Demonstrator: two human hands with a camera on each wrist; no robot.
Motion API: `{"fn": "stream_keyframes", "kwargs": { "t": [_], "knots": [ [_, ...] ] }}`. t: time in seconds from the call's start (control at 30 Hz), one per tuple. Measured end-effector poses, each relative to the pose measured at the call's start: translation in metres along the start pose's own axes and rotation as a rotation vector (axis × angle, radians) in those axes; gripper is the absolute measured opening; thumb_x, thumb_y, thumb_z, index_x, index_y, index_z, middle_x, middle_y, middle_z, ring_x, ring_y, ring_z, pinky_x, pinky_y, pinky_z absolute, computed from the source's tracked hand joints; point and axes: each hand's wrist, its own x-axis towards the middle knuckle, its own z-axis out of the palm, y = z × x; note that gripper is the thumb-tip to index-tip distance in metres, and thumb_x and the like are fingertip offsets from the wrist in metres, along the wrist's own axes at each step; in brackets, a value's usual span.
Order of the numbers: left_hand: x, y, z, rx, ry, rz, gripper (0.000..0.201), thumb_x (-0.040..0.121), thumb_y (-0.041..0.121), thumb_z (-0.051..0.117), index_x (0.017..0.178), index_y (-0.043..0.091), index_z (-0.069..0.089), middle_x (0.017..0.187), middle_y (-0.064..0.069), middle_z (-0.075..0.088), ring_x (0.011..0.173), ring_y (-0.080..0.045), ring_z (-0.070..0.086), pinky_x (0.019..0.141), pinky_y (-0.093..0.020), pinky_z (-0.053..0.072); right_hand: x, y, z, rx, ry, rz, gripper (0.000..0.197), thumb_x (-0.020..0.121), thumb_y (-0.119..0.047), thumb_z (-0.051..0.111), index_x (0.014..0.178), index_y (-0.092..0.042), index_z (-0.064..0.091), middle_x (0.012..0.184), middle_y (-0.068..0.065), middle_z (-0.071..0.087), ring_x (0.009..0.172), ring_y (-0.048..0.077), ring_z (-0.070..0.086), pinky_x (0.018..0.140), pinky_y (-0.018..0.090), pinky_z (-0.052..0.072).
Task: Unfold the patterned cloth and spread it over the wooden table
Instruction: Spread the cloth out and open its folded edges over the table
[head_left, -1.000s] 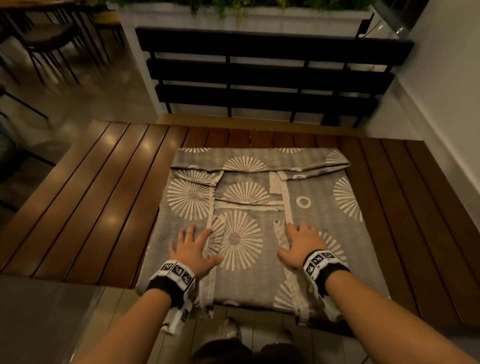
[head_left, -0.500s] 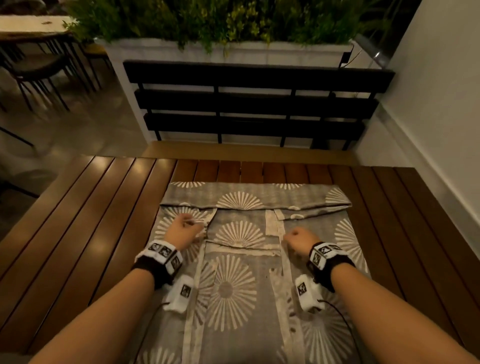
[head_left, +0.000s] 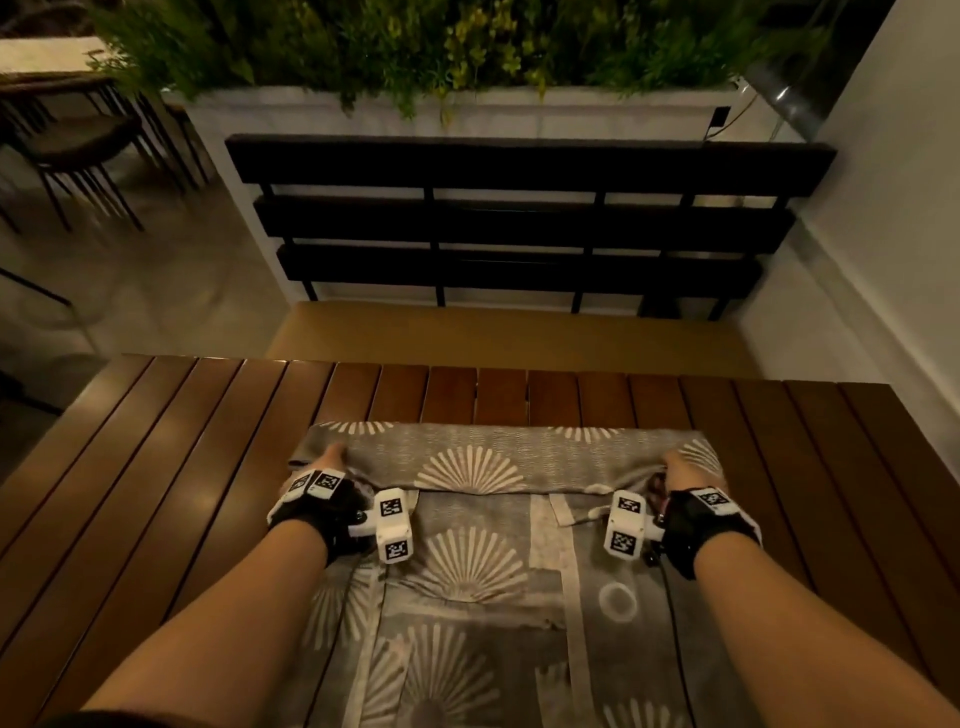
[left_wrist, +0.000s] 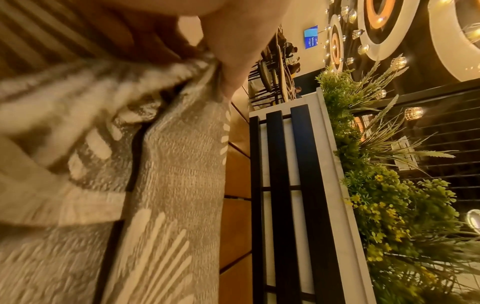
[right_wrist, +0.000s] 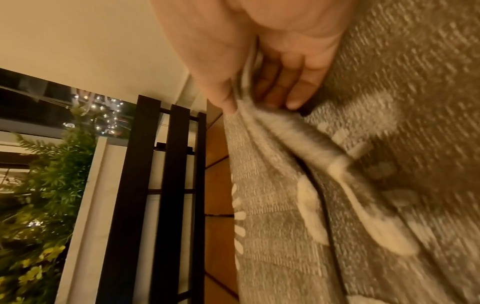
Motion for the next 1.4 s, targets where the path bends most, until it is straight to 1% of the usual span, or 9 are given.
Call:
{"fn": "stream_keyframes", "kwargs": {
  "t": [0.13,0.27,0.47,0.6,0.67,0.87,1.0,1.2,1.4],
  "knots": [
    [0.002,0.022,0.0,-0.542,-0.138,-0.165,0.041,0.082,0.038,0.06,0.098,0.002,0.07,0.058,-0.015,0.062,0.053,-0.026,0.057,0.059,-0.033,0.044,-0.01,0.004,0.021,0.073,-0.167,0.061,0.022,0.094,-0.031,0.055,0.087,-0.01,0.06,0.08,0.003,0.059,0.082,0.016,0.06,0.069,0.036,0.05],
    [0.01,0.042,-0.01,-0.808,-0.11,-0.103,0.034,0.09,0.028,0.056,0.107,-0.001,0.064,0.087,-0.018,0.066,0.069,-0.031,0.06,0.076,-0.048,0.056,-0.007,-0.012,0.029,0.178,-0.219,0.02,0.02,0.097,-0.017,0.041,0.091,-0.009,0.058,0.088,0.007,0.061,0.088,0.023,0.062,0.062,0.037,0.047],
    [0.019,0.075,-0.04,-1.559,-0.466,0.337,0.058,0.093,0.055,0.039,0.145,0.029,0.036,0.135,-0.001,0.053,0.122,-0.026,0.05,0.108,-0.046,0.035,-0.007,-0.066,0.026,0.522,-0.531,-0.327,0.064,0.096,-0.007,0.039,0.151,-0.027,0.015,0.157,0.005,0.024,0.144,0.026,0.024,0.116,0.048,0.022],
    [0.017,0.066,-0.025,-1.016,-0.572,0.344,0.039,0.086,0.047,0.059,0.119,0.027,0.059,0.124,0.0,0.06,0.098,-0.018,0.057,0.081,-0.033,0.045,-0.007,-0.043,0.018,-0.276,-0.362,-0.601,0.056,0.091,-0.017,0.047,0.146,-0.016,0.034,0.147,0.008,0.042,0.134,0.032,0.041,0.106,0.045,0.038],
    [0.019,0.052,-0.004,-0.492,-0.43,0.404,0.022,0.09,0.033,0.059,0.112,0.036,0.062,0.132,-0.001,0.057,0.108,-0.016,0.058,0.09,-0.038,0.046,0.003,-0.02,0.016,-0.658,-0.38,-0.687,0.041,0.096,-0.013,0.048,0.137,-0.021,0.048,0.145,0.004,0.045,0.128,0.027,0.046,0.102,0.038,0.038],
    [0.02,0.013,0.05,0.695,-0.099,0.673,0.089,0.081,0.059,0.06,0.152,0.034,0.012,0.161,-0.009,-0.001,0.147,-0.034,0.0,0.118,-0.048,0.013,0.011,0.008,0.012,-1.38,-0.339,-0.998,0.068,0.087,-0.058,0.052,0.146,-0.033,0.031,0.16,-0.002,0.01,0.147,0.023,0.008,0.118,0.043,0.013],
    [0.015,0.023,0.056,0.779,-0.035,0.643,0.08,0.088,0.054,0.053,0.151,0.038,0.006,0.162,-0.009,-0.003,0.147,-0.034,-0.004,0.119,-0.05,0.01,-0.022,0.014,0.019,-1.45,-0.355,-1.226,0.047,0.09,-0.047,0.05,0.133,-0.026,0.05,0.136,0.003,0.045,0.126,0.022,0.041,0.103,0.035,0.037],
    [-0.045,0.035,0.062,0.716,0.095,0.77,0.07,0.086,0.038,0.061,0.146,0.028,0.026,0.16,-0.011,0.011,0.146,-0.035,0.011,0.114,-0.052,0.024,-0.058,0.037,0.016,-1.532,-0.437,-1.13,0.054,0.081,-0.053,0.057,0.127,-0.024,0.054,0.134,0.006,0.047,0.114,0.024,0.051,0.093,0.037,0.047],
    [-0.13,-0.04,0.107,0.584,-0.171,0.727,0.09,0.067,0.078,0.052,0.142,0.034,0.03,0.157,-0.007,0.019,0.144,-0.03,0.019,0.112,-0.051,0.029,-0.078,0.072,-0.009,-1.653,-0.41,-1.063,0.069,0.082,-0.053,0.057,0.142,-0.028,0.033,0.13,0.005,0.044,0.115,0.024,0.048,0.093,0.04,0.047]
  ]
}}
